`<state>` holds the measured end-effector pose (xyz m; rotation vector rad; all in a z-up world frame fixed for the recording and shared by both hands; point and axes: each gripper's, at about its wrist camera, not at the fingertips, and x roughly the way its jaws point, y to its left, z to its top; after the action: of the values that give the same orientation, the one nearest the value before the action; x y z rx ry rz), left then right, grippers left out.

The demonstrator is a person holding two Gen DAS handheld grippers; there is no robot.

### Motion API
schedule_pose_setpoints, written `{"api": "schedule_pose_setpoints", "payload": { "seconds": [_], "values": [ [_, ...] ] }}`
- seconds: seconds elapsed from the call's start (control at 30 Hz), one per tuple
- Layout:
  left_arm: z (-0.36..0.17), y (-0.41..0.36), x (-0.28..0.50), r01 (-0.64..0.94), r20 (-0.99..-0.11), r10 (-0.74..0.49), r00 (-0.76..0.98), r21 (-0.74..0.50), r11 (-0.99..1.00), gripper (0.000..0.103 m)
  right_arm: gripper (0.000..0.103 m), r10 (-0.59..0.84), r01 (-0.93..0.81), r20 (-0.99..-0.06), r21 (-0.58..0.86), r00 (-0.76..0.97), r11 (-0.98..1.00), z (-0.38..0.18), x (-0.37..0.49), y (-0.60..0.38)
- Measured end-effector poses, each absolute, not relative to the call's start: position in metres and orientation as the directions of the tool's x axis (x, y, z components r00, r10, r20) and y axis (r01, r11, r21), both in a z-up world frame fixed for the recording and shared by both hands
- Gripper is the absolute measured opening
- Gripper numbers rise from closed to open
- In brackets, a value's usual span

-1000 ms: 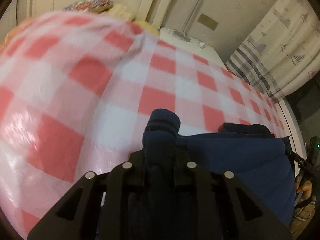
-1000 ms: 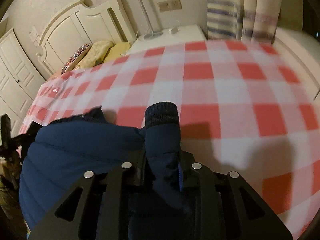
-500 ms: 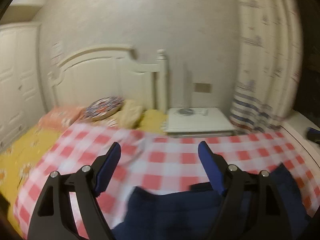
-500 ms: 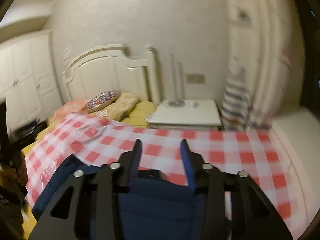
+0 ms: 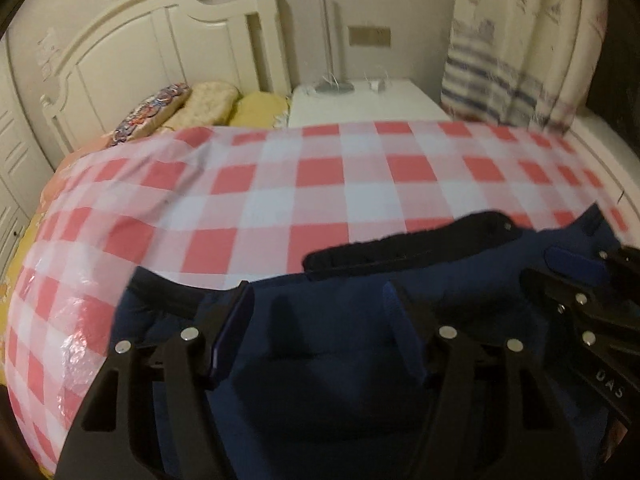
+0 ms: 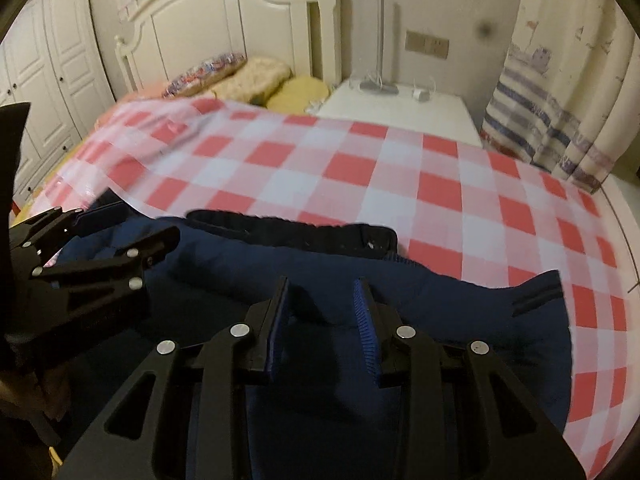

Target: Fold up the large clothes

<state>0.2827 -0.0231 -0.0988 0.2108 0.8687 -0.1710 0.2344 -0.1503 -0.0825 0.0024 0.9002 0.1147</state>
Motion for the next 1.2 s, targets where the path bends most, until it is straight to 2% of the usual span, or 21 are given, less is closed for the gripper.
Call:
{"api": "schedule_pose_setpoints", "payload": {
  "seconds": [0.13, 0.27, 0.43, 0.8, 0.9, 0.97, 1.07, 1.2],
  "values": [
    [-0.123, -0.033, 0.3, 0.245, -0.803, -0.035, 0.595, 0.141, 0.959, 0.067, 0.034, 0.092, -0.1, -0.806, 0.041, 0.585, 0.994, -0.103, 0.246, -0.149],
    [-0.134, -0.038, 0.305, 0.247, -0.794, -0.013, 0.608, 0.174, 0.953, 0.074, 0.034, 0.081, -0.122, -0.807, 0.011, 0.584, 0.992, -0.112, 0.251, -0.145],
    [-0.143, -0.04, 0.302, 0.236, -0.77, 0.007, 0.638, 0.204, 0.95, 0.075, 0.035, 0.067, -0.126, -0.803, -0.009, 0.593, 0.992, -0.119, 0.25, -0.141],
    [-0.147, -0.036, 0.308, 0.245, -0.786, -0.036, 0.617, 0.149, 0.958, 0.076, 0.036, 0.061, -0.137, -0.813, -0.023, 0.579, 0.99, -0.125, 0.254, -0.136],
    [-0.135, -0.021, 0.313, 0.269, -0.823, -0.107, 0.559, 0.058, 0.961, 0.076, 0.037, 0.116, -0.15, -0.83, 0.039, 0.545, 0.988, -0.116, 0.255, -0.143],
    [-0.108, 0.005, 0.305, 0.234, -0.8, -0.15, 0.581, -0.013, 0.972, 0.076, 0.036, 0.183, -0.132, -0.814, 0.132, 0.551, 0.982, -0.097, 0.247, -0.162],
    [-0.075, 0.037, 0.293, 0.186, -0.739, -0.13, 0.661, -0.006, 0.983, 0.077, 0.037, 0.144, -0.088, -0.763, 0.115, 0.631, 0.989, -0.066, 0.229, -0.187],
    [-0.073, 0.07, 0.303, 0.142, -0.747, -0.058, 0.662, 0.049, 0.989, 0.079, 0.037, 0.09, -0.014, -0.756, 0.106, 0.648, 0.994, -0.054, 0.225, -0.224]
  ]
}}
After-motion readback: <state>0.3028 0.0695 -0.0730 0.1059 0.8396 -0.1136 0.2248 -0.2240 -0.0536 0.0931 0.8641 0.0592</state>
